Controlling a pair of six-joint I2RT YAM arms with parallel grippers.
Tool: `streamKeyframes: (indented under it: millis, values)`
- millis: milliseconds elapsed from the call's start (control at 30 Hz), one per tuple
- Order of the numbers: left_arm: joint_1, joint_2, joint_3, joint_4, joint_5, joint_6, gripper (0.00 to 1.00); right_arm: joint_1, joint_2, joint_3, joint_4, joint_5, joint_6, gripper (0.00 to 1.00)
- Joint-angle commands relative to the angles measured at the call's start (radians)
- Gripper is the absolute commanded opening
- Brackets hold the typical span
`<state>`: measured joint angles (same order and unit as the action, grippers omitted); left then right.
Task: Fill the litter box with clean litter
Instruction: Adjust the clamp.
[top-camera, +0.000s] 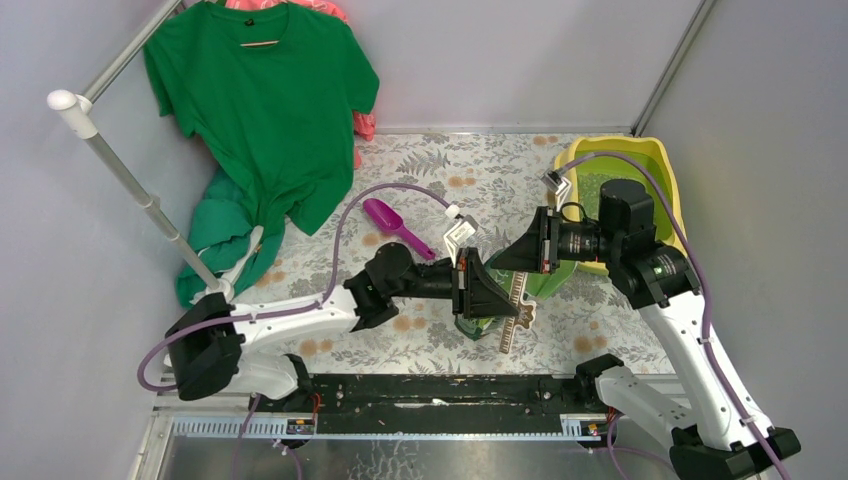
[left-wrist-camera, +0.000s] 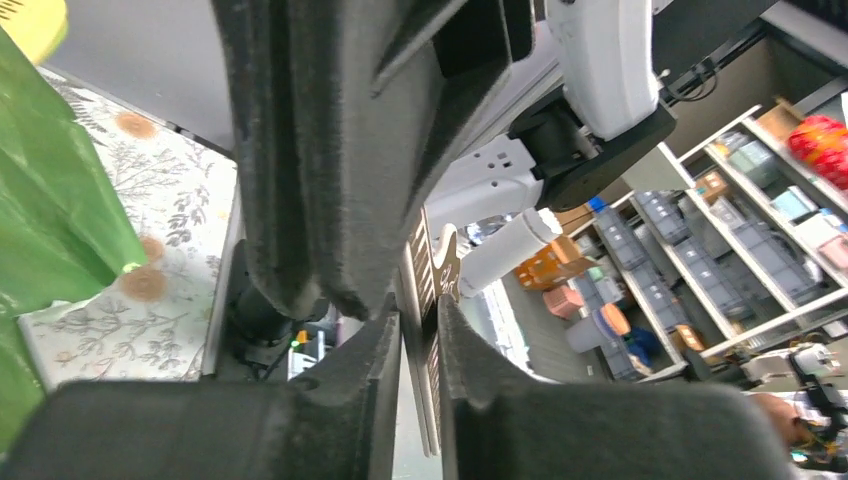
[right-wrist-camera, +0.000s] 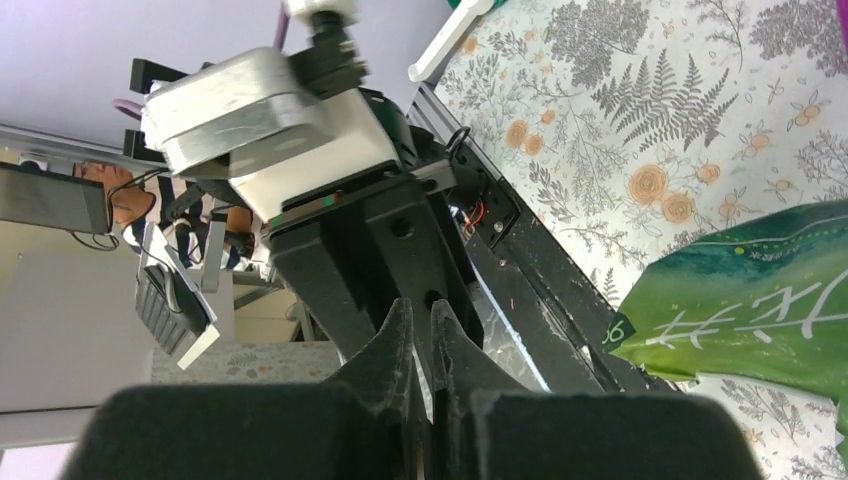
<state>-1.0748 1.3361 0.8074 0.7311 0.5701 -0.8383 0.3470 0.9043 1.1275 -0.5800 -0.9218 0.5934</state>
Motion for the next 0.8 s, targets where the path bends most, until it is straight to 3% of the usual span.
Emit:
streamKeyframes:
  millis: [0,67,167,300,367,467,600,767]
  values:
    - [0.017,0.02,0.005,0.228,0.068,-0.073,0.15,0.008,-0.007,-0.002,0.071,-0.005,0.025,0.0]
    - [0.03,0.014,-0.016,0.268,0.072,-0.102,0.09,0.007,-0.007,0.0,0.066,-0.005,0.025,0.0]
    - [0.049,-0.011,-0.049,0.314,0.074,-0.145,0.07,0.007,-0.01,0.005,0.048,0.002,0.016,0.08]
    - [0.057,-0.046,-0.061,0.31,0.072,-0.162,0.07,0.007,-0.01,0.019,0.022,0.022,0.002,0.58]
    - [0.058,-0.068,-0.068,0.299,0.068,-0.167,0.07,0.007,-0.01,0.048,-0.017,0.05,-0.031,0.7]
    - [0.064,-0.108,-0.079,0.28,0.058,-0.172,0.07,0.006,-0.011,0.075,-0.046,0.102,-0.048,0.8]
    - [0.086,-0.177,-0.105,0.231,0.028,-0.198,0.07,0.006,-0.048,0.074,-0.026,0.167,-0.038,0.81]
    - [0.113,-0.247,-0.131,0.149,-0.007,-0.216,0.07,0.007,-0.131,-0.01,0.142,0.124,0.069,0.83]
